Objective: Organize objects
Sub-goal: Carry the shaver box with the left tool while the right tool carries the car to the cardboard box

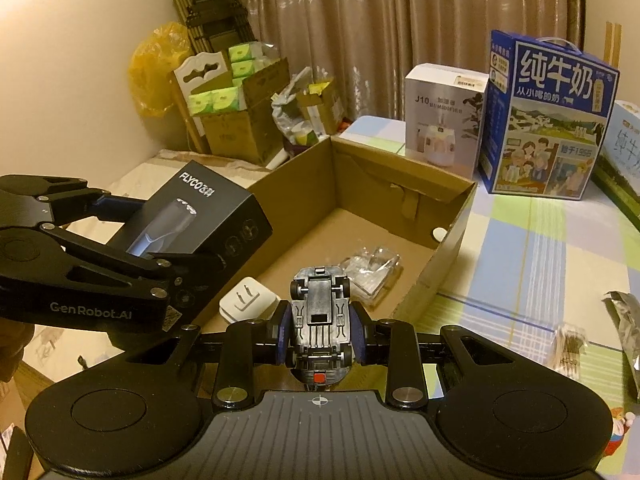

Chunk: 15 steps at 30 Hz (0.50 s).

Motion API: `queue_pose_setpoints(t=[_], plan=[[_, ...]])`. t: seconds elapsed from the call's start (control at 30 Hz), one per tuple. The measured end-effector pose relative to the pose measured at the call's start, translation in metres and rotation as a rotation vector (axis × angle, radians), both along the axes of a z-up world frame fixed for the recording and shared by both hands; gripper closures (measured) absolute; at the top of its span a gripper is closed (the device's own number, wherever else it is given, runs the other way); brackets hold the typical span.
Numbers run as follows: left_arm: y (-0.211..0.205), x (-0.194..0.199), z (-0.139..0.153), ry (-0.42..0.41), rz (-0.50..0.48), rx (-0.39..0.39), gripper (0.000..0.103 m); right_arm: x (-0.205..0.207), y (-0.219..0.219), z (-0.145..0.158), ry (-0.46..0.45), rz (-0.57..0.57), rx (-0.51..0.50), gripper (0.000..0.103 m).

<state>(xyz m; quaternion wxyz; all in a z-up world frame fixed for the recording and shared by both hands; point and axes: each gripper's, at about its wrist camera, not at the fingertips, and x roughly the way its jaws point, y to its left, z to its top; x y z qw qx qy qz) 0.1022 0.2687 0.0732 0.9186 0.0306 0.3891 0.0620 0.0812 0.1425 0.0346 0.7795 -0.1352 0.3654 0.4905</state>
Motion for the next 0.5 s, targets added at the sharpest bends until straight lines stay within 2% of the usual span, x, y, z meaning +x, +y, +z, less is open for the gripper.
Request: queue_pose_setpoints(t=[0.5], plan=[[0.003, 0.018, -0.008, 0.02, -0.013, 0.004, 0.027, 0.008, 0.01, -0.004, -0.003, 0.011, -0.025, 0.075]])
